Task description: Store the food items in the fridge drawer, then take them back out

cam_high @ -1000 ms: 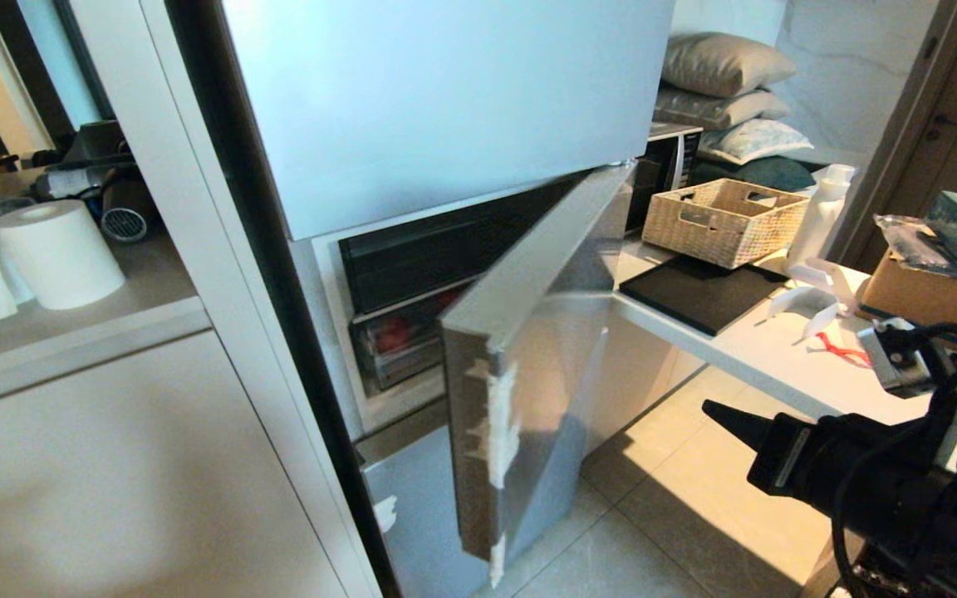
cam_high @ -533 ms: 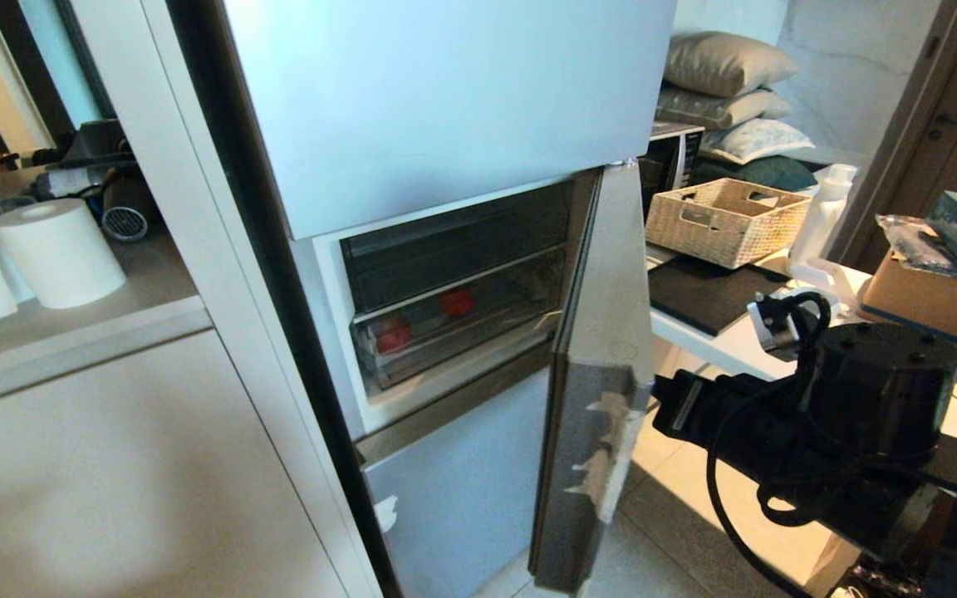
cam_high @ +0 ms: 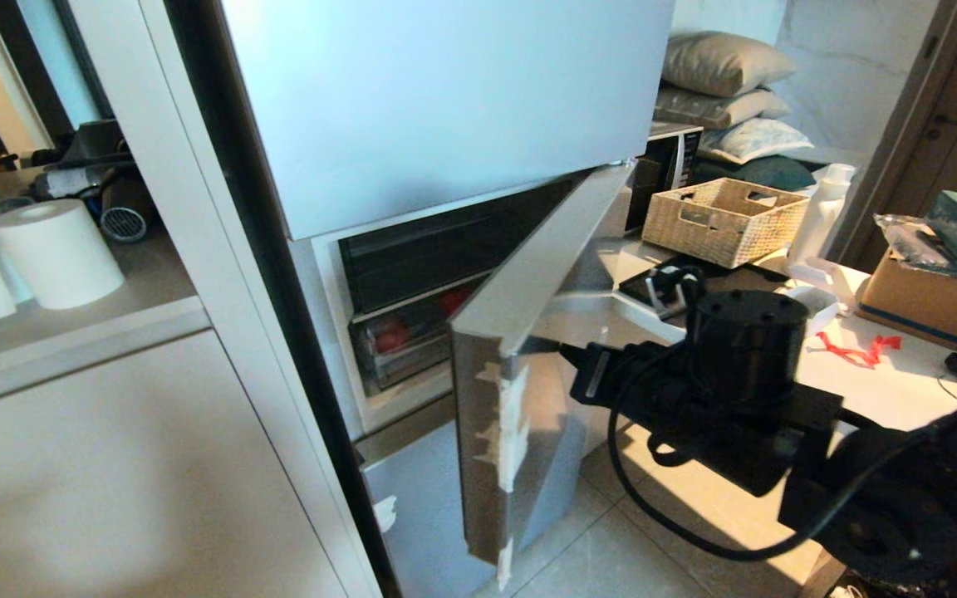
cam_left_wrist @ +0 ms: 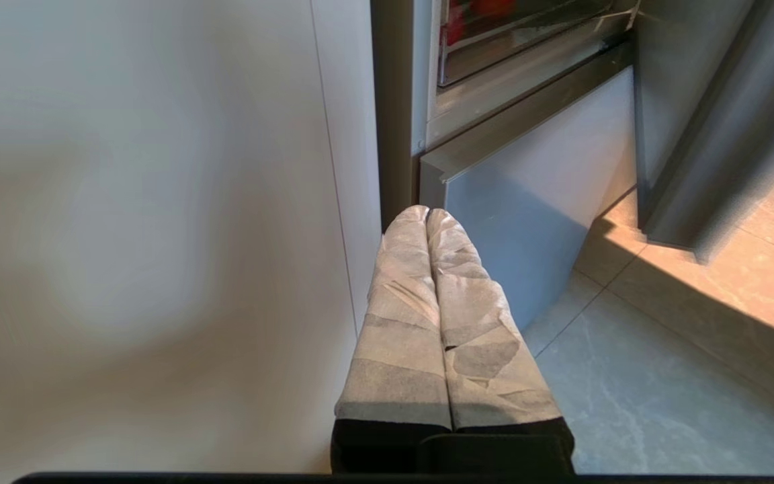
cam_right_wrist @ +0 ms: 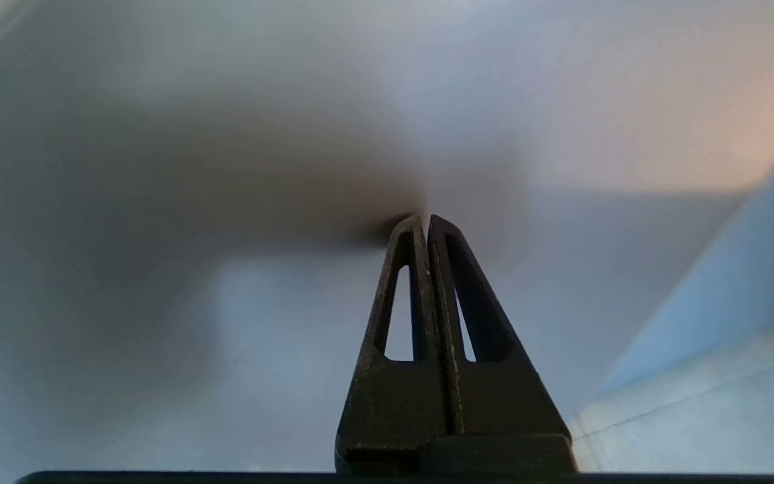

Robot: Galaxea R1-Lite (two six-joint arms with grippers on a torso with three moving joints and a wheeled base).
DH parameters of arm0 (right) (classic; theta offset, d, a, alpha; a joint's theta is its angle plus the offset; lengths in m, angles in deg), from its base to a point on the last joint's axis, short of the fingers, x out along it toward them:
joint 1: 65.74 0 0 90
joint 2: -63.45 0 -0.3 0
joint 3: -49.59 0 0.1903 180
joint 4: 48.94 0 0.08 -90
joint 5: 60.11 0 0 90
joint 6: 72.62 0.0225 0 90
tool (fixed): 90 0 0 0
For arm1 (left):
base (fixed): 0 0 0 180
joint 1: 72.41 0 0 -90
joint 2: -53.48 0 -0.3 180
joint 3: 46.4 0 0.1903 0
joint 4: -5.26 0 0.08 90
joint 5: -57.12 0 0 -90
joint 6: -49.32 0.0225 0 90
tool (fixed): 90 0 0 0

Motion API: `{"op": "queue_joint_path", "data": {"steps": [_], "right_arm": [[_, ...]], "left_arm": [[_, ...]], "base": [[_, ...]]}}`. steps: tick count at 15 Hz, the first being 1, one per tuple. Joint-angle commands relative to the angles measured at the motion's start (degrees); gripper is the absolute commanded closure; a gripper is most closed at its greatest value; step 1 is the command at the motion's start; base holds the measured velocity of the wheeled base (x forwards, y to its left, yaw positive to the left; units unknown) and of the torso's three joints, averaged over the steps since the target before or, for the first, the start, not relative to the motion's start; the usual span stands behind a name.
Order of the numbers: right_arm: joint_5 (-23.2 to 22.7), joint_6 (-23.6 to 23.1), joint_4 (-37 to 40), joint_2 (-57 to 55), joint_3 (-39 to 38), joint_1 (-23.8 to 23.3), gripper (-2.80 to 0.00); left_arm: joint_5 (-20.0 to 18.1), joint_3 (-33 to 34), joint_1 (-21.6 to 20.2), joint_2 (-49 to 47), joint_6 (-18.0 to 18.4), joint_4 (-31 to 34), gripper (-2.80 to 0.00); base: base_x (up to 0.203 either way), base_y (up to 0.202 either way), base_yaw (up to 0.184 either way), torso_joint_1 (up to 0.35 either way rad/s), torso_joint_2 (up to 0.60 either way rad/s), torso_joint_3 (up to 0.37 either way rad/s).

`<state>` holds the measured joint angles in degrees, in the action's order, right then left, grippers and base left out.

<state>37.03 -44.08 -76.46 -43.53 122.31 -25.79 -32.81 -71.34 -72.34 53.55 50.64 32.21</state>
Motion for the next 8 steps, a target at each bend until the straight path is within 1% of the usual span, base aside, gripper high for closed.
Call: {"op": "queue_joint_path", "data": {"steps": [1,3,5,6,7,8], "right_arm": [[-0.4,-2.5,0.0,-13.7,14.9,2.9,0.0],[-0.5,-4.0,3.4,-22.2,32.0,4.5,0.0],[-0.6,-4.8,8.5,-31.4,50.9,5.4,0.0],[-0.9,-5.1,10.7,-36.0,58.1,5.7,0.0],[-1.3,-5.3,12.0,-38.6,62.5,6.0,0.0],[-1.5,-5.4,13.0,-39.5,64.7,6.3,0.0]], "left_arm": [[0.0,0.0,0.0,-0.1,0.1,0.0,0.0],[0.0,0.0,0.0,-0.1,0.0,0.0,0.0],[0.0,0.0,0.0,-0.1,0.0,0.0,0.0],[0.0,0.0,0.0,-0.1,0.1,0.1,0.0],[0.0,0.0,0.0,-0.1,0.0,0.1,0.0],[0.0,0.0,0.0,-0.1,0.0,0.0,0.0]], "base": [[0.0,0.0,0.0,0.0,0.0,0.0],[0.0,0.0,0.0,0.0,0.0,0.0],[0.0,0.0,0.0,0.0,0.0,0.0],[0.0,0.0,0.0,0.0,0.0,0.0],[0.0,0.0,0.0,0.0,0.0,0.0],[0.0,0.0,0.0,0.0,0.0,0.0]]}}
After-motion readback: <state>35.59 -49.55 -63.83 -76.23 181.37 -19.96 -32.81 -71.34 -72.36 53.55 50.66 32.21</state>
